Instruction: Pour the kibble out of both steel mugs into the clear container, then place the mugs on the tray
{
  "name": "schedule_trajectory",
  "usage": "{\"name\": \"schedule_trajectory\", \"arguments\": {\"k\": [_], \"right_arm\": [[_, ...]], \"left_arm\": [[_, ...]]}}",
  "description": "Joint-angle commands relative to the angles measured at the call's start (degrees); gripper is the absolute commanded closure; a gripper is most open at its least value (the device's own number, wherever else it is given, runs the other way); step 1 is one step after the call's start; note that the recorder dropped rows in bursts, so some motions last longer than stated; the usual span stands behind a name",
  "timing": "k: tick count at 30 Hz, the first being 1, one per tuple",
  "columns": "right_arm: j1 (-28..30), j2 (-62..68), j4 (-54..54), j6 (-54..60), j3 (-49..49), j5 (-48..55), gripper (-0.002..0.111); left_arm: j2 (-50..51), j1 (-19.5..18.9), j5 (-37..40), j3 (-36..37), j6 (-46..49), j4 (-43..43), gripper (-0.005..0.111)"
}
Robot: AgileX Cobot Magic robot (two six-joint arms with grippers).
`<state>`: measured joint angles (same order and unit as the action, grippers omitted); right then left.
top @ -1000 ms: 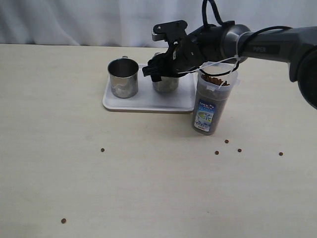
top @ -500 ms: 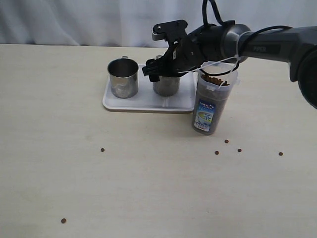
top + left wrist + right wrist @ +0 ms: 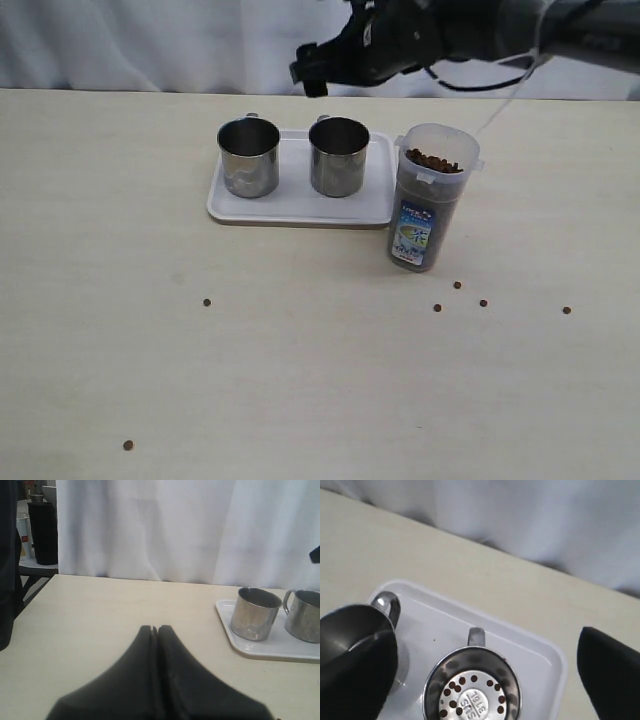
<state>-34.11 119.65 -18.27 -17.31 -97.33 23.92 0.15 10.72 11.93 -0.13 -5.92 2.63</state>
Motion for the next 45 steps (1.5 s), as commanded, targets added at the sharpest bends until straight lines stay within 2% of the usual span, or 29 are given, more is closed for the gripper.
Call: {"name": "schedule_trajectory", "arguments": {"k": [1, 4, 6, 10, 11, 16, 22, 26, 35, 41, 45], "right_arm": [[0.78, -8.49, -1.12, 0.21, 5.52, -0.22, 0.063], [2.12, -15.8, -1.12, -2.42, 15.61, -6.95, 0.092], [3.5, -22.29, -1.12, -3.51, 24.35, -14.84, 0.104], [5.9, -36.27, -1.12, -5.85, 43.96, -26.93, 0.104], [6.82, -42.87, -0.59, -5.85, 52.13, -29.81, 0.104], [8.12, -62.22, 1.23, -5.64, 72.1, -31.77, 0.104], [7.99, -82.26, 5.94, -6.57, 87.65, -31.3, 0.104], [7.99, -93.68, 10.33, -6.7, 92.74, -31.3, 0.104], [9.13, -103.37, 8.56, -5.77, 93.05, -30.68, 0.104], [22.68, -119.65, 2.42, -5.5, 93.05, -10.88, 0.104], [29.87, -119.65, 2.68, -5.62, 93.05, -7.3, 0.104]], "left_arm": [[-0.15, 0.37, -0.58, 0.13, 0.14, -0.13, 0.107], [-0.15, 0.37, -0.58, 0.13, 0.14, -0.13, 0.107], [-0.15, 0.37, -0.58, 0.13, 0.14, -0.13, 0.107], [-0.15, 0.37, -0.58, 0.13, 0.14, -0.13, 0.107], [-0.15, 0.37, -0.58, 0.13, 0.14, -0.13, 0.107], [-0.15, 0.37, -0.58, 0.13, 0.14, -0.13, 0.107], [-0.15, 0.37, -0.58, 0.13, 0.14, -0.13, 0.107], [-0.15, 0.37, -0.58, 0.13, 0.14, -0.13, 0.107], [-0.15, 0.37, -0.7, 0.13, 0.14, -0.13, 0.107], [-0.15, 0.37, -0.7, 0.13, 0.14, -0.13, 0.107], [-0.15, 0.37, -0.69, 0.13, 0.14, -0.13, 0.107]]}}
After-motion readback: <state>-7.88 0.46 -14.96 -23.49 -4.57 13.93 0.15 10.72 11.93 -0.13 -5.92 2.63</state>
